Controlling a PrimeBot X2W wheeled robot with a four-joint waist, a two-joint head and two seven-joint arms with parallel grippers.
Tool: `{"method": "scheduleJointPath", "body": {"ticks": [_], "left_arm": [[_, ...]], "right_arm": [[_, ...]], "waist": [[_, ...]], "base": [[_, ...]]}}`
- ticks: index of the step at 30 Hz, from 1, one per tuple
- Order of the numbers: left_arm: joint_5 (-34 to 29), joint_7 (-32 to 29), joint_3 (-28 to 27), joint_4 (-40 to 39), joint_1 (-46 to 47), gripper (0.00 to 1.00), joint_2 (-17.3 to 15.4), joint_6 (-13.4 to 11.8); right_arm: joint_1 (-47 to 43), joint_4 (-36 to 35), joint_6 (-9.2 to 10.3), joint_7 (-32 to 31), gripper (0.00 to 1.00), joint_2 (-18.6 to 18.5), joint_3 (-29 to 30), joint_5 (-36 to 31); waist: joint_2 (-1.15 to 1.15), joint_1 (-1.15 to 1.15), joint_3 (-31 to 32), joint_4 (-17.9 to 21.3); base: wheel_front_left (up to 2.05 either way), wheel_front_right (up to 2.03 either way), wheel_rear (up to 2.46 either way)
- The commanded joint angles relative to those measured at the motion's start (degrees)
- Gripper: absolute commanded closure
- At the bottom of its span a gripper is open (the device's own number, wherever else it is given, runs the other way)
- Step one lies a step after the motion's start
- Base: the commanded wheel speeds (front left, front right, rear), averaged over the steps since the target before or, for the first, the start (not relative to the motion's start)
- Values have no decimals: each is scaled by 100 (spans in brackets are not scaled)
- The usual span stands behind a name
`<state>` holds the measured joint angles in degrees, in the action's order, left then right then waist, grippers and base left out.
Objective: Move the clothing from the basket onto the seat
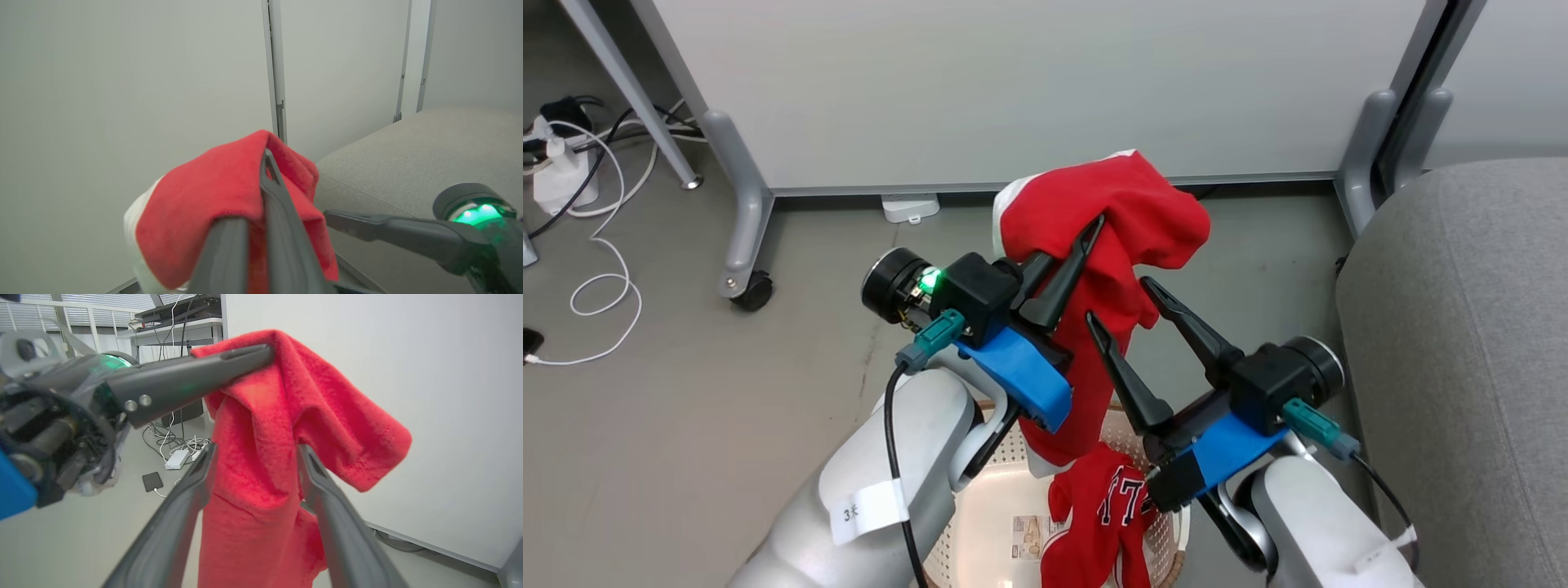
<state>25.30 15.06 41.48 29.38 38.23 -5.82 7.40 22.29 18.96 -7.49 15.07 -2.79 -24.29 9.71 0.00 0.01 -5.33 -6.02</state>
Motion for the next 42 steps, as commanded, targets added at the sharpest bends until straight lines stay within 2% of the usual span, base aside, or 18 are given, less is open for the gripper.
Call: {"method": "scheduleJointPath", "body": {"ticks": [1,13,14,15,40,41,42], "left_arm": [[-9,17,34,-44,115,100,16,9],[25,17,281,-281,166,100,156,9],[25,18,289,-292,155,100,161,9],[23,17,295,-303,145,100,167,9],[-15,17,242,-195,113,100,153,7],[-21,17,221,-188,105,0,158,-4],[-22,17,210,-178,95,0,166,-9]], "right_arm": [[211,136,-1,17,0,-16,-82,38],[805,1060,0,11,0,-16,-249,254],[836,1100,-1,11,85,-17,-272,292],[866,1123,-1,11,100,-17,-288,318],[834,1083,-1,10,100,-17,-348,388],[831,1080,-1,10,100,-17,-346,391],[829,1077,-1,10,100,-17,-344,391]], "waist": [[0,-1,-45,-58],[0,-1,-129,-188],[0,-1,-130,-192],[0,-1,-133,-195],[0,-1,-83,-134],[0,-1,-81,-131],[0,-1,-80,-128]], "base": [[0,0,0],[0,0,0],[0,0,0],[0,0,0],[0,0,0],[0,0,0],[0,0,0]]}}
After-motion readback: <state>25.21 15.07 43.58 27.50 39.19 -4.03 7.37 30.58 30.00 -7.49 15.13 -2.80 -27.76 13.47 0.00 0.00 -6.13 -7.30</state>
